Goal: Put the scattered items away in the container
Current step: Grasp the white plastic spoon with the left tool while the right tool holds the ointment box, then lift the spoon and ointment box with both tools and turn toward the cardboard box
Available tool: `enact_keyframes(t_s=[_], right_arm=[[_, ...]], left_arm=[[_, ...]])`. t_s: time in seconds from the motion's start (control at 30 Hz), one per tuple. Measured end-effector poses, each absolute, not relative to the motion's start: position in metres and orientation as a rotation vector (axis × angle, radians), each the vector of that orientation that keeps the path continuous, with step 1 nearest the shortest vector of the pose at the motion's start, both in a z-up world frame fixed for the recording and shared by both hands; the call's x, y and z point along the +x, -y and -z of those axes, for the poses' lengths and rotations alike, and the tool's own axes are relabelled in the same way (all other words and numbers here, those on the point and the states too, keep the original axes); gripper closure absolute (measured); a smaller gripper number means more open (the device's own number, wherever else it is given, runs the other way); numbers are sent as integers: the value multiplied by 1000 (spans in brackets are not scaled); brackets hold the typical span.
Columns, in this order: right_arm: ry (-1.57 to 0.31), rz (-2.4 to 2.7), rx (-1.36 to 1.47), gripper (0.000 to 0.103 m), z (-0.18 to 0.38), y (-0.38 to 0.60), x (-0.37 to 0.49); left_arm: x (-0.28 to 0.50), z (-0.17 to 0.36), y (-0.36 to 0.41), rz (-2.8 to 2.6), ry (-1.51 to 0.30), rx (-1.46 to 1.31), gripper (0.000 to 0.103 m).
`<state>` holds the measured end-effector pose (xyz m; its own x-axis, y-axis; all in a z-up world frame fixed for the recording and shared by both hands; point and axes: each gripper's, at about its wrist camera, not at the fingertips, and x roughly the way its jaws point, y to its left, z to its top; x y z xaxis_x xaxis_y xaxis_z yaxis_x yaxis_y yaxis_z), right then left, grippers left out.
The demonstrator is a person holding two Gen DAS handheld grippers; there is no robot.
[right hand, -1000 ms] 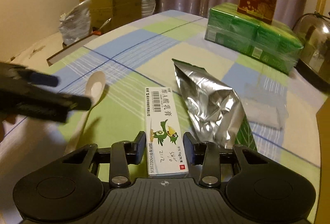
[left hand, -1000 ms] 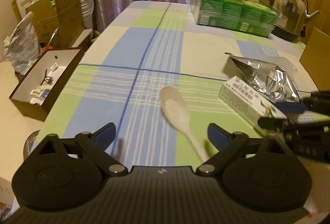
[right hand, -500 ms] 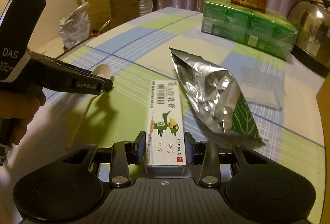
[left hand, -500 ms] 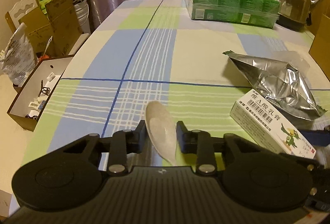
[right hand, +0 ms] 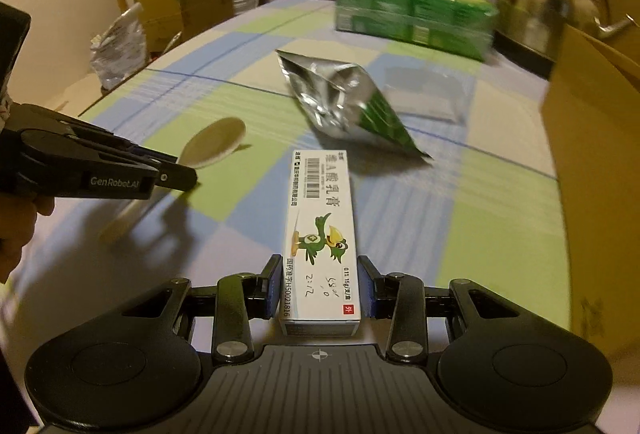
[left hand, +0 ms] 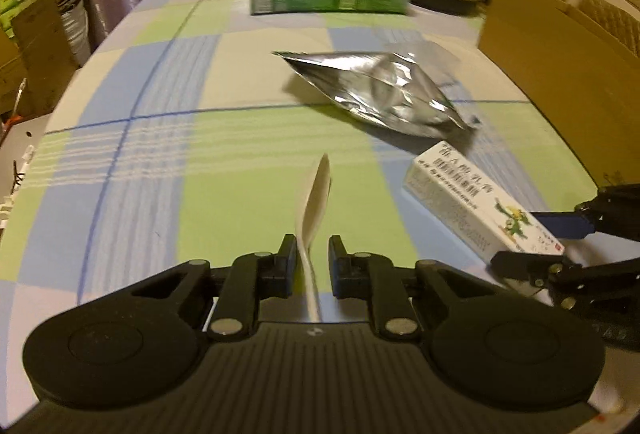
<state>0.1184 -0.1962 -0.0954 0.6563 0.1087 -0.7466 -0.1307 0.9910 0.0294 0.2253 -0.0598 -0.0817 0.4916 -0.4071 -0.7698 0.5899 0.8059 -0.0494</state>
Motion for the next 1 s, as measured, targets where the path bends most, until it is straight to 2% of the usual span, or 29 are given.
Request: enact_keyframes(t_s=[0.27,0.33,0.37,0.4,0.43,0.5,0.6,0.83,0.9,1.0], right_arm=[[-836,-121,-9,67,98,200,112],[-830,-121,-4,65,98,200,115],[-829,-119,-3,58,99,200,117],[-828,-118,0,47,100,200,119],[-826,-120,5,44,101,201,120],[-824,-127,11,43,101,201,123],[-822,-128,16,42,102,201,125],[-815,-126,29,42,102,200,127],[-812,-124,33,42,102,201,127],[-807,-124,39,42,100,202,124]], left_arm=[[237,82,66,605,-849,260,87],[246,83,69,609,-853,268,87],[250,83,72,610,-852,277,85],[253,83,74,612,-852,287,81],[256,83,77,614,-852,296,78],[260,83,82,623,-840,313,64],[259,81,91,613,-791,387,56],[263,85,98,572,-790,424,60],[263,86,97,577,-791,405,74],[261,86,95,578,-792,394,75]])
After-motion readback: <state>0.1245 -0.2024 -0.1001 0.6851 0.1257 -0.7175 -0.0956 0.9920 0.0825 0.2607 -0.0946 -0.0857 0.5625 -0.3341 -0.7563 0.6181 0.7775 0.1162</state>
